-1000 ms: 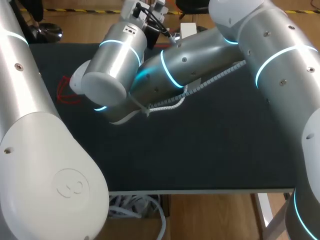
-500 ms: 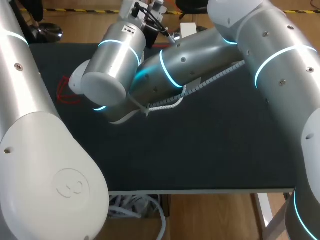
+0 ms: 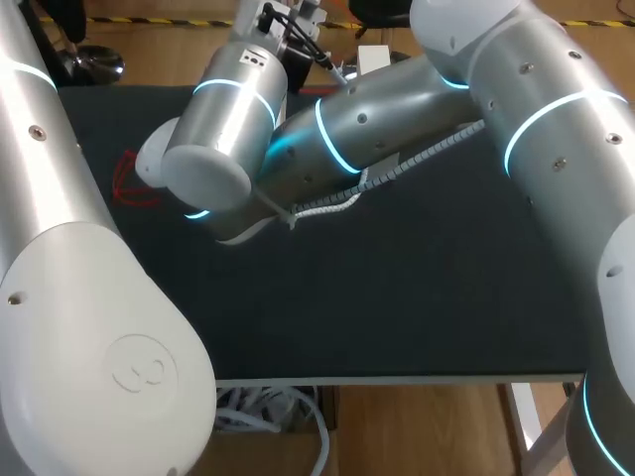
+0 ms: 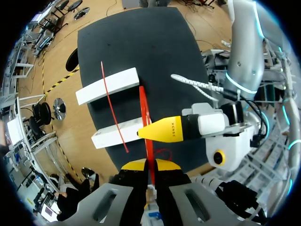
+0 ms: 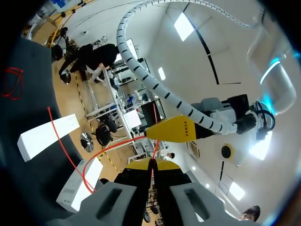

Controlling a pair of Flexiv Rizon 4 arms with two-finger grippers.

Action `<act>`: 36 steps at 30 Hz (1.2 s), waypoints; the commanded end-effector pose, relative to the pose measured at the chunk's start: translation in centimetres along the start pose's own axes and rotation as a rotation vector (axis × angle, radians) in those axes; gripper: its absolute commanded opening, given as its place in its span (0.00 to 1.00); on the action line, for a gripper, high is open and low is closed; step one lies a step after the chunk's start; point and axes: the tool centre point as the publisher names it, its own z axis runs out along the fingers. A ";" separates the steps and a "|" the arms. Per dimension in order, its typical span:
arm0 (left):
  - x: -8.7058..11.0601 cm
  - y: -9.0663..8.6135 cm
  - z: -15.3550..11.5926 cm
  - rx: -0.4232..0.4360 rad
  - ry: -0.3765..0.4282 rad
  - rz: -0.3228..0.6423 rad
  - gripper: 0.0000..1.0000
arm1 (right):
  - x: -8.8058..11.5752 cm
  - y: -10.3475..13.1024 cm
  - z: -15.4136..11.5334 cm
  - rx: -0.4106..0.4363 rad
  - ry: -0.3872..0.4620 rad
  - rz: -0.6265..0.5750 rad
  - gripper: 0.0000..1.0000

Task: Grab the tape and strap the tape.

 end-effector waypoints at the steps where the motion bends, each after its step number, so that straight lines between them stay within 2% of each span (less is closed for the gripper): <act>1: -0.1 -0.2 -0.2 -0.004 0.006 -0.001 0.00 | -0.1 0.3 0.1 -0.002 0.003 -0.003 0.00; 20: -0.1 -0.2 -0.2 -0.004 0.006 -0.001 0.00 | 0.0 0.0 0.0 -0.005 0.018 0.019 0.00; 21: -0.1 -0.2 -0.2 -0.004 0.006 -0.001 0.00 | 0.1 0.0 0.0 -0.006 0.019 0.021 0.23; 22: -0.1 -0.2 -0.2 -0.004 0.006 -0.001 0.00 | 0.1 0.0 0.0 -0.006 0.021 0.021 0.40; 25: -0.1 -0.2 -0.2 -0.004 0.006 -0.001 0.00 | 0.2 -0.2 0.0 -0.008 0.024 0.023 0.38; 27: -0.1 -0.2 -0.2 -0.004 0.006 -0.001 0.00 | 0.2 -0.2 0.1 -0.012 0.028 0.025 0.42; 28: -0.1 -0.2 -0.2 -0.004 0.006 -0.001 0.00 | 0.2 -0.2 0.1 -0.013 0.028 0.025 0.36; 29: -0.1 -0.2 -0.2 -0.004 0.006 -0.001 0.00 | 0.2 -0.2 0.1 -0.015 0.027 0.025 0.35; 36: -0.1 -0.2 -0.2 -0.004 0.006 -0.001 0.00 | 0.2 -0.3 -0.3 -0.039 0.029 0.017 0.36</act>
